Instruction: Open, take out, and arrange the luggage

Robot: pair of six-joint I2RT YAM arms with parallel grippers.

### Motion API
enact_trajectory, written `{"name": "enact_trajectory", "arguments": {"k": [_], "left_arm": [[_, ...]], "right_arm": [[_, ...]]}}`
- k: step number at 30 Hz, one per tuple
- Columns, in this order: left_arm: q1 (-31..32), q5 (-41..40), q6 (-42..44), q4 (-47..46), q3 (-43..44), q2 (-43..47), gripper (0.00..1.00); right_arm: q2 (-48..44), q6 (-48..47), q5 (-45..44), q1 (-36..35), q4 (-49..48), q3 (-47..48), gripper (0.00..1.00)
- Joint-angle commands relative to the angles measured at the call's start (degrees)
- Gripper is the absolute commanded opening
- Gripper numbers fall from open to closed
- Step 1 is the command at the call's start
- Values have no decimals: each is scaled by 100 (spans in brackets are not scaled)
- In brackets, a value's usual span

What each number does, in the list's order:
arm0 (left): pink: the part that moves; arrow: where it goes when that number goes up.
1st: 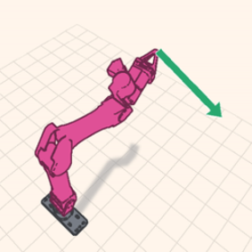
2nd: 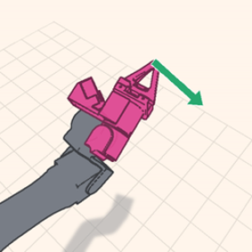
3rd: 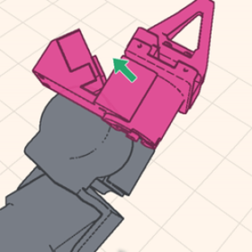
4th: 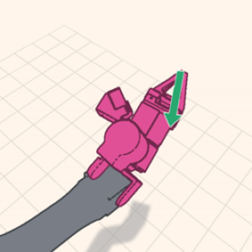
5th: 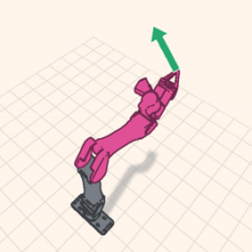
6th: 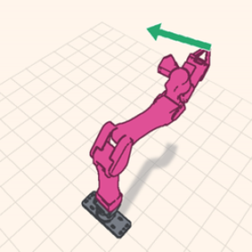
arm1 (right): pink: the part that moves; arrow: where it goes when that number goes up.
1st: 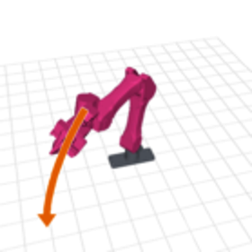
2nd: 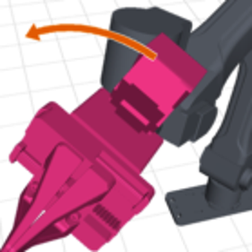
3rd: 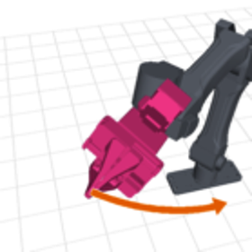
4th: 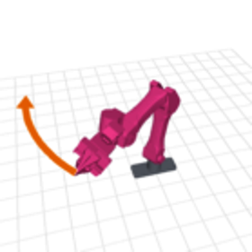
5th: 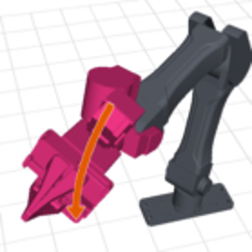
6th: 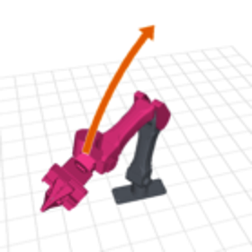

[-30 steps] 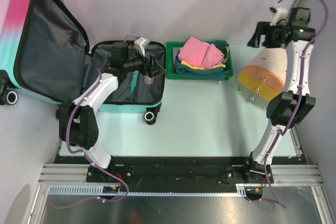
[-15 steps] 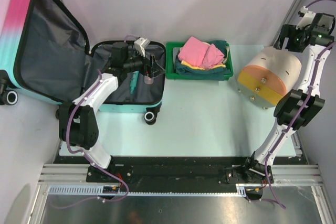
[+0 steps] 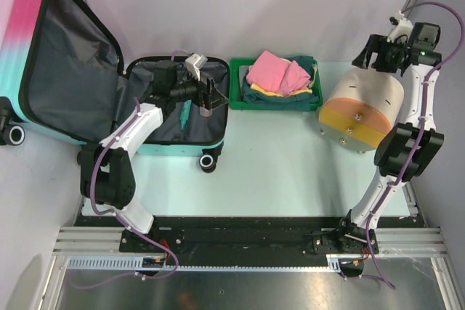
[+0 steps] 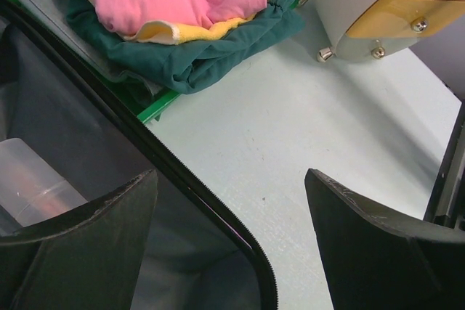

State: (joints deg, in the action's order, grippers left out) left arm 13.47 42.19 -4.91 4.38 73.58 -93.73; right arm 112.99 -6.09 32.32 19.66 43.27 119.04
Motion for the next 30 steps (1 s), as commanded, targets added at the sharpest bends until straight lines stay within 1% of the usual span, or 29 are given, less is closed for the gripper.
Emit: {"name": "enact_trajectory", "arguments": {"k": [1,2,4,5,6,7,8,9,10,11,12,13,15,17,18,19,20,21,22,23,25,26,28,29,30], "left_arm": [[-20,113,192,-95,-10,312,87],[-20,131,201,-95,-10,321,87],[-20,166,227,-87,-2,329,87],[-20,175,236,-95,-10,347,87],[-29,184,253,-95,-19,356,87],[-20,210,245,-95,-37,364,87],[-20,228,262,-95,-37,391,87],[-20,228,271,-95,-63,391,88],[-20,228,271,-95,-89,426,87],[-20,219,288,-95,-90,443,87],[-20,236,297,-104,-116,461,87],[-20,237,297,-96,-151,505,87],[-20,219,306,-95,-195,540,87],[-20,236,297,-95,-265,575,87],[-20,237,289,-95,-274,584,87],[-20,237,271,-95,-300,584,87],[-20,245,262,-95,-318,593,87],[-20,254,245,-95,-309,584,87],[-20,263,245,-87,-327,593,87],[-20,254,236,-95,-318,593,87],[-12,254,236,-104,-301,558,87],[-3,254,210,-104,-292,541,87],[-3,263,192,-104,-239,479,87],[-3,272,192,-104,-213,470,87],[-3,263,192,-104,-187,435,87]], "right_arm": [[-453,-242,888,-252,-12,652,86],[-497,-809,1030,-296,67,777,87],[-707,-1541,1520,-532,488,1032,88],[-813,-2449,1602,-664,690,1033,89],[-962,-2963,1637,-1022,1179,990,89],[-1241,-3630,1577,-1226,1489,902,89],[-1453,-4211,1454,-1489,1805,501,88],[-1647,-5165,1305,-1700,2235,192,87],[-2118,-5514,1043,-2103,2326,-167,86],[-2349,-5752,927,-2237,2362,-980,81],[-2552,-6198,821,-2343,2397,-1310,78],[-2771,-6420,664,-2544,2467,-1635,77],[-3177,-6895,522,-2695,2923,-2329,70],[-3457,-7038,189,-2931,3099,-2727,60],[-3520,-6994,-21,-3037,3074,-3225,59],[-3573,-6855,-554,-3125,3004,-3447,56],[-3617,-6766,-829,-3222,2769,-3676,51],[-3582,-6600,-1224,-3232,2601,-3921,49],[-3547,-6294,-1393,-3232,2443,-4002,48],[-3434,-6134,-1543,-3249,2058,-4055,48],[-3284,-5940,-1842,-3267,1635,-4178,47],[-3214,-5800,-1904,-3276,1163,-4214,46],[-2915,-5746,-2167,-3346,633,-4310,45],[-2758,-5763,-2290,-3363,143,-4302,45],[-2608,-5789,-2561,-3363,-131,-4302,45]]}}
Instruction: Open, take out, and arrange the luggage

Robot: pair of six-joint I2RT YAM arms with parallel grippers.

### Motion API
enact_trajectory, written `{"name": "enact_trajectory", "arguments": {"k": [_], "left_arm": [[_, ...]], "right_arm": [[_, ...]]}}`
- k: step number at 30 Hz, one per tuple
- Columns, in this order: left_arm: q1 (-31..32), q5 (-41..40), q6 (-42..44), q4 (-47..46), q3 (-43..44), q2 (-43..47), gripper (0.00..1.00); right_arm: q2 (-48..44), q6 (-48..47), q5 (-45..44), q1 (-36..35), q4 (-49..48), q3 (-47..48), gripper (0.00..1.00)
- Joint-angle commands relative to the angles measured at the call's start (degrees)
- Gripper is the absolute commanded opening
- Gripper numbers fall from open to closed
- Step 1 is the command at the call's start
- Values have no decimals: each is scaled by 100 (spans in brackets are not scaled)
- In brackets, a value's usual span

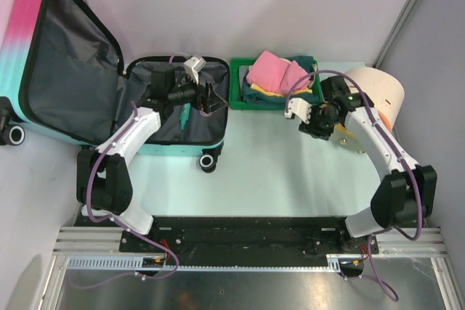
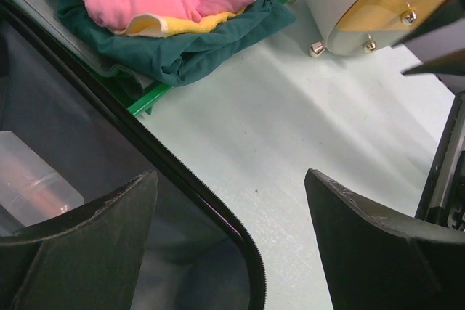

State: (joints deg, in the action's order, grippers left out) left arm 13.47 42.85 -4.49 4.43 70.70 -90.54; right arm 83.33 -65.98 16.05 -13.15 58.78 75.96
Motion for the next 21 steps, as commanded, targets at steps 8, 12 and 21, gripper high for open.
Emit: {"name": "enact_trajectory", "arguments": {"k": [8,12,21], "left_arm": [[-3,57,194,-109,50,177,87],[-11,30,177,-109,-3,186,87],[-3,39,194,-144,-170,300,86]], "right_arm": [[1694,-390,-1325,101,-2935,646,47],[1670,-346,-309,295,-2022,1481,46],[-61,1119,1031,829,-517,1509,62]]}}
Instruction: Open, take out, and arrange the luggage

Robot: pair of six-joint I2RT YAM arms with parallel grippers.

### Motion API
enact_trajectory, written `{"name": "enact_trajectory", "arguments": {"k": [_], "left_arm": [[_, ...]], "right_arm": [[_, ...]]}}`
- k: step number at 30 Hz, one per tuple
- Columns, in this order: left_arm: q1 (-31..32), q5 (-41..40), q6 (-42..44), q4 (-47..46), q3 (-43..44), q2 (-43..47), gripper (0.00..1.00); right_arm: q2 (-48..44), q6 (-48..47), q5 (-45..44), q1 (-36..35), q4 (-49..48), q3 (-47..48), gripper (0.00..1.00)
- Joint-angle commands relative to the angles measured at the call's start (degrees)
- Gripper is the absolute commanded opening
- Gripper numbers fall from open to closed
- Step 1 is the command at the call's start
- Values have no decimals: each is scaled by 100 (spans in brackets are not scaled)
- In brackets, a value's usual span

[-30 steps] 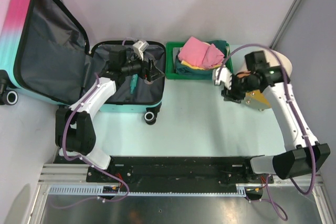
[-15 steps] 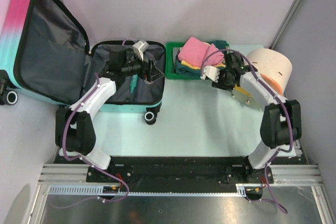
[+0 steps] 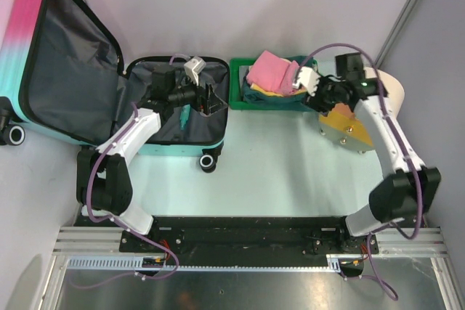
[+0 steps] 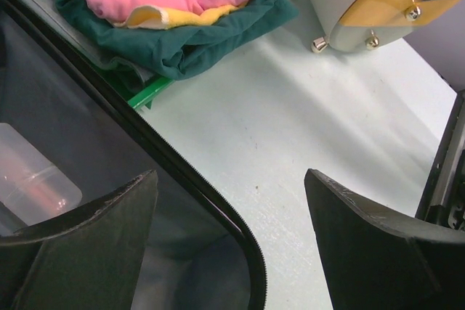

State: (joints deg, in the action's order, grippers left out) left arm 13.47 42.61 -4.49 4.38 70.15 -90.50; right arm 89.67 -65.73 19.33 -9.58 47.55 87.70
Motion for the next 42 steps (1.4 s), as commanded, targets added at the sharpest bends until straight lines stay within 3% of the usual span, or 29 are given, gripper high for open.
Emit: {"name": "enact_trajectory", "arguments": {"k": [1,4,8,13,16,19,25,35,42], "left_arm": [[-3,63,203,-139,-142,313,87],[-3,107,151,-157,-230,305,86],[15,195,106,-201,-221,235,87],[24,300,98,-218,-107,103,87],[24,327,71,-219,-54,50,86],[24,344,36,-236,-10,-29,87],[24,283,36,-245,78,-12,87],[15,169,80,-262,-45,111,86],[15,213,63,-245,-186,164,87]], "right_arm": [[-827,1315,764,710,624,448,70],[-1197,1774,932,1545,816,738,85],[-1355,1469,1177,2661,1624,1090,92],[-1320,353,1363,3865,3213,1232,91],[-1329,-158,1065,4139,3463,811,89],[-1268,-72,687,4158,2974,214,86],[-802,307,203,3429,2092,-52,80],[-775,492,624,2479,2276,10,77],[-1706,-835,1432,2541,3366,90,71]]}}
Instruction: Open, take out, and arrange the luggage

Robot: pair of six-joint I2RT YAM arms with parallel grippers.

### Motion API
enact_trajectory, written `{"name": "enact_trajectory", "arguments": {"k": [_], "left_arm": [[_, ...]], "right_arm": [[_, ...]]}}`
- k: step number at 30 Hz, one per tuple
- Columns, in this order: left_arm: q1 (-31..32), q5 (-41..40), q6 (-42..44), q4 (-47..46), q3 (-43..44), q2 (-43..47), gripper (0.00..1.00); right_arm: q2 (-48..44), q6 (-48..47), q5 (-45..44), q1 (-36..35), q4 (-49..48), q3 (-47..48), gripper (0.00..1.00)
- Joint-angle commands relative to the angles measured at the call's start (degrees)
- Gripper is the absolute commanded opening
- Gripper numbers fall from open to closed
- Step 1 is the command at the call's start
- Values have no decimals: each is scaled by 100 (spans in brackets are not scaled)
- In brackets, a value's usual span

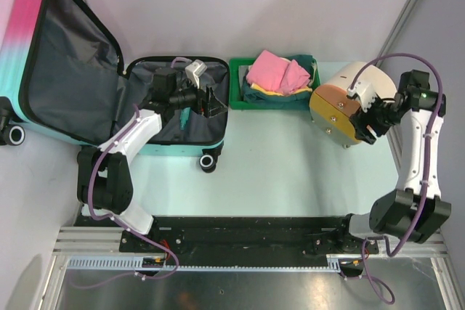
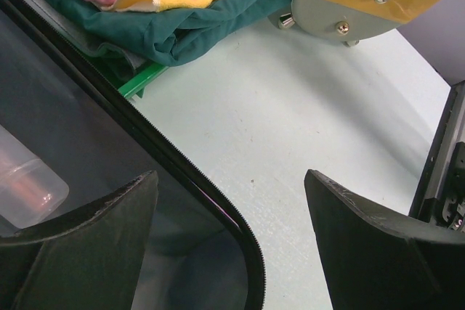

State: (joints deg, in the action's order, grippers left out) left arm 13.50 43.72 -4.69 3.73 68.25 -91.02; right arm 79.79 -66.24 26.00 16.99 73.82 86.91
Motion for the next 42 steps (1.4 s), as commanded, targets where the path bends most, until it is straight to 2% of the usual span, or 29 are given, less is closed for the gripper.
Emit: {"name": "enact_trajectory", "arguments": {"k": [1,4,5,7,8,11,13,14,17,18,23,28,34,40,42], "left_arm": [[13,119,73,-171,13,208,86],[21,145,64,-179,66,164,86],[21,162,65,-179,83,155,86],[21,180,56,-179,154,146,86],[21,189,47,-179,197,146,86],[21,189,64,-179,241,164,86],[30,163,73,-179,250,181,87],[30,171,73,-179,242,199,86],[30,137,117,-179,233,208,86],[30,110,143,-179,250,216,86],[39,92,109,-179,233,225,86],[48,66,100,-179,207,234,86],[48,13,91,-179,207,252,86],[57,13,56,-179,206,217,86],[65,13,29,-188,259,199,86]], "right_arm": [[-858,-759,819,-457,634,64,71],[-1246,-497,610,-1196,-85,-463,71],[-1307,-495,443,-1860,-505,-621,71],[-1273,-574,-318,-2479,-920,-1173,70],[-1203,-836,-602,-3038,-1314,-1377,69],[-1124,-1634,-1719,-3666,-2349,-2238,68],[-1097,-2163,-2140,-3721,-2888,-2686,67],[-1080,-2792,-2256,-3730,-3422,-3089,66],[-852,-3543,-2310,-3581,-4276,-3636,66],[-738,-3998,-2353,-3502,-4410,-3690,65],[53,-4801,-2547,-3238,-5358,-3708,61],[449,-5819,-2521,-2939,-5467,-3682,59],[748,-6261,-2591,-2702,-5106,-3524,58],[1135,-6718,-2600,-2420,-5492,-3488,56],[1188,-6814,-2600,-2385,-5650,-3471,52]]}}
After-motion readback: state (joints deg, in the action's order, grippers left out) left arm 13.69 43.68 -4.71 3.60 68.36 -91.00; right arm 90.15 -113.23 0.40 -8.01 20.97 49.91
